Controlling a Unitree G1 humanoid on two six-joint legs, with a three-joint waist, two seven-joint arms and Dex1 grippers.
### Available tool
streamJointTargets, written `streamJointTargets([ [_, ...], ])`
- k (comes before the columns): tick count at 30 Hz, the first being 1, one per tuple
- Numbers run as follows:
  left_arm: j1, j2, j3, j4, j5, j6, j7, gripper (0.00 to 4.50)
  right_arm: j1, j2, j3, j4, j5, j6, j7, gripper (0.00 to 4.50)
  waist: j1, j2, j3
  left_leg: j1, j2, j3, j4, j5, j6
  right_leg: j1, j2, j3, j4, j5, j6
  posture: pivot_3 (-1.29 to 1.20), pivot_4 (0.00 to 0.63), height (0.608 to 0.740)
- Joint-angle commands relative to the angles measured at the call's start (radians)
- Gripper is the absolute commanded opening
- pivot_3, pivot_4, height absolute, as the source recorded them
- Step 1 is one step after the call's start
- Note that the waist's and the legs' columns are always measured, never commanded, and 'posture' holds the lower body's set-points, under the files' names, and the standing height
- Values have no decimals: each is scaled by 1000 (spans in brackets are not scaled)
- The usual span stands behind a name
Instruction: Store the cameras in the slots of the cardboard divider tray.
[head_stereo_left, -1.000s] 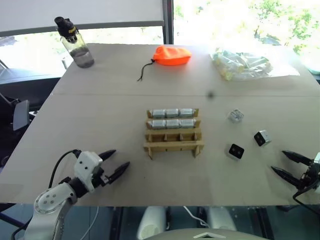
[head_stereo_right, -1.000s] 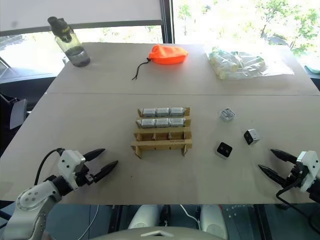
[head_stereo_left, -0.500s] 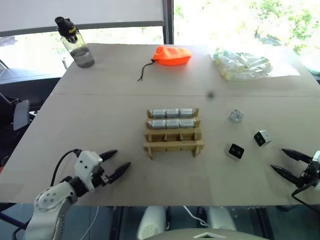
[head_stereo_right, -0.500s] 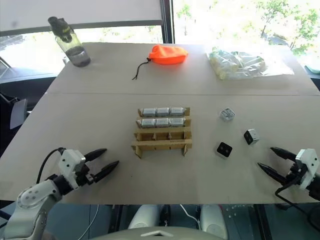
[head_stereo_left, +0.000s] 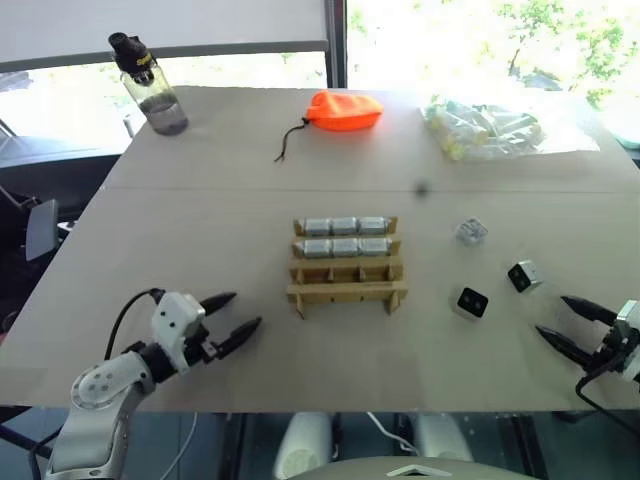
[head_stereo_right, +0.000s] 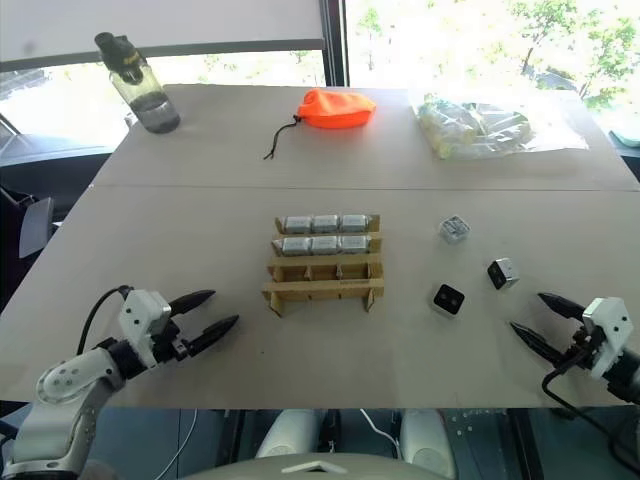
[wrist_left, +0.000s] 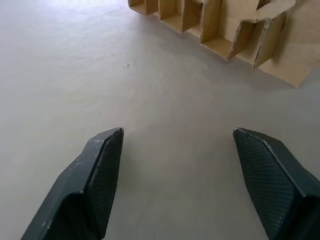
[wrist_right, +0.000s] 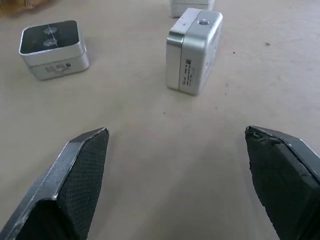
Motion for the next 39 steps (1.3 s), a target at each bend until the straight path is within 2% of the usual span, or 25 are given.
streamJointTargets([
  [1, -18, 52, 37, -39, -83, 67, -66, 3623, 35, 33, 2, -136, -20, 63, -130, 4313, 0, 0, 0, 0, 0, 0, 0, 0, 0, 0, 0, 0, 0, 0, 0, 0, 150, 726],
  [5, -43, 119, 48, -63, -132, 106, -147, 3623, 49, 79, 4, -234, -44, 152, -287, 4313, 0, 0, 1, -1, 0, 0, 0, 0, 0, 0, 0, 0, 0, 0, 0, 0, 150, 726],
  [8, -84, 160, 54, -68, -167, 137, -189, 3623, 61, 100, 4, -297, -34, 200, -338, 4313, 0, 1, 1, -1, 0, 0, 0, 0, -1, -1, 0, 0, 0, 0, 0, 0, 150, 726],
  [12, -183, 228, 53, -62, -213, 178, -271, 3623, 137, 119, 37, -372, -55, 231, -360, 4313, 2, 0, 1, -1, -1, -1, 0, 2, -4, -1, 1, -1, 0, 0, 0, 0, 150, 726],
  [16, -268, 299, 72, -74, -297, 236, -387, 3623, 277, 102, 110, -492, -65, 259, -300, 4313, 0, 0, 1, -2, -1, 0, 0, 3, -5, -1, 4, -1, 0, 1, 3, 0, 150, 726],
  [19, -296, 357, 45, -75, -258, 211, -459, 3623, 306, 86, 148, -537, -87, 244, -286, 4313, -8, -4, 1, -1, 0, 1, 0, 3, -5, -1, 6, -1, -1, 0, 4, 0, 150, 726],
  [27, -397, 381, 14, -110, -323, 275, -556, 3623, 181, 50, 241, -550, -153, 285, -306, 4313, -16, -6, 3, 1, 0, 2, 0, 3, -6, -1, 6, 0, 1, -2, 4, 0, 150, 726],
  [35, -364, 389, 64, -133, -376, 330, -611, 3623, 11, 34, 299, -456, -177, 322, -303, 4313, -25, -8, 3, 0, 0, 3, 0, 4, -7, -3, 8, 1, 3, 0, 4, 0, 150, 726],
  [39, -340, 391, 78, -126, -355, 304, -627, 3623, -29, 23, 318, -421, -187, 314, -278, 4313, -24, -8, 4, 0, 0, 3, 1, 4, -7, -3, 8, 1, 3, 0, 4, 0, 150, 726],
])
